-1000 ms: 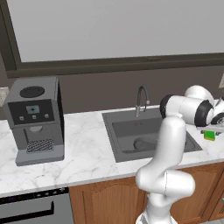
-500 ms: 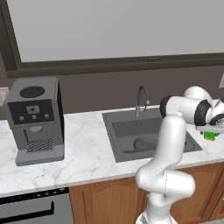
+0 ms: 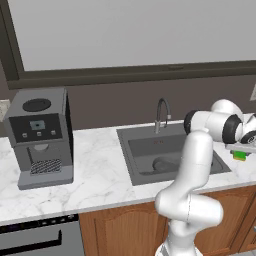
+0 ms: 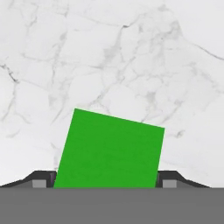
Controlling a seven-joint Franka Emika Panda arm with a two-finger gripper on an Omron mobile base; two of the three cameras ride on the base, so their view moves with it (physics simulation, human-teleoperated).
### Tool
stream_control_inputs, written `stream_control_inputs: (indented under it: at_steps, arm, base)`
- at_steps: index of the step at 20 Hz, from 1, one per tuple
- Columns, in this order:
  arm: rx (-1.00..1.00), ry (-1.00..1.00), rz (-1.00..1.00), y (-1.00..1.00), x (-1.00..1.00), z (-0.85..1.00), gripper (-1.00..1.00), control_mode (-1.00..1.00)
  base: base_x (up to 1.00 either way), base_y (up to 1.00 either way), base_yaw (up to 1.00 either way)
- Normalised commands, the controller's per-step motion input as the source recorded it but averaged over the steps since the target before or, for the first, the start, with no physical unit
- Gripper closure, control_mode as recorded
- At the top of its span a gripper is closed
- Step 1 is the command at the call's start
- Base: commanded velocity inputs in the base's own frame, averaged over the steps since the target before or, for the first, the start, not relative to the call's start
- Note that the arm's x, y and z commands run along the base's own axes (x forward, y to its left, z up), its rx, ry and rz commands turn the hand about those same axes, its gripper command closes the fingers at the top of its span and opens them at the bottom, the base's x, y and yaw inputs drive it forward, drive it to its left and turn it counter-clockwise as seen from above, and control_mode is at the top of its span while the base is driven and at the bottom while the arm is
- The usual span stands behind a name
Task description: Pick the pan and sponge and place them into the sink. Then turn on the water.
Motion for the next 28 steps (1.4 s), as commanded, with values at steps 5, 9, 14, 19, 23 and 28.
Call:
stream_control_inputs:
  at_steps: [5, 9, 14, 19, 23, 28]
  arm:
    - [0.02, 0.0, 0.0, 0.0, 0.09, -0.17, 1.0, -1.0]
    - [0.02, 0.0, 0.0, 0.0, 0.07, -0.17, 1.0, -1.0]
    - [0.01, 0.0, 0.0, -0.01, 0.03, -0.14, 1.0, -1.0]
    - [0.06, 0.01, 0.0, 0.01, -0.01, 0.06, 1.0, -1.0]
    - [0.02, 0.0, -0.02, 0.14, -0.05, 0.29, 1.0, -1.0]
    - [0.0, 0.0, -0.03, 0.24, -0.03, 0.42, 1.0, -1.0]
  base:
    - [0.0, 0.0, 0.0]
    - [0.0, 0.0, 0.0]
    - [0.0, 0.0, 0.0]
    - [0.0, 0.0, 0.0]
    - [0.0, 0.0, 0.0]
    - [0.0, 0.0, 0.0]
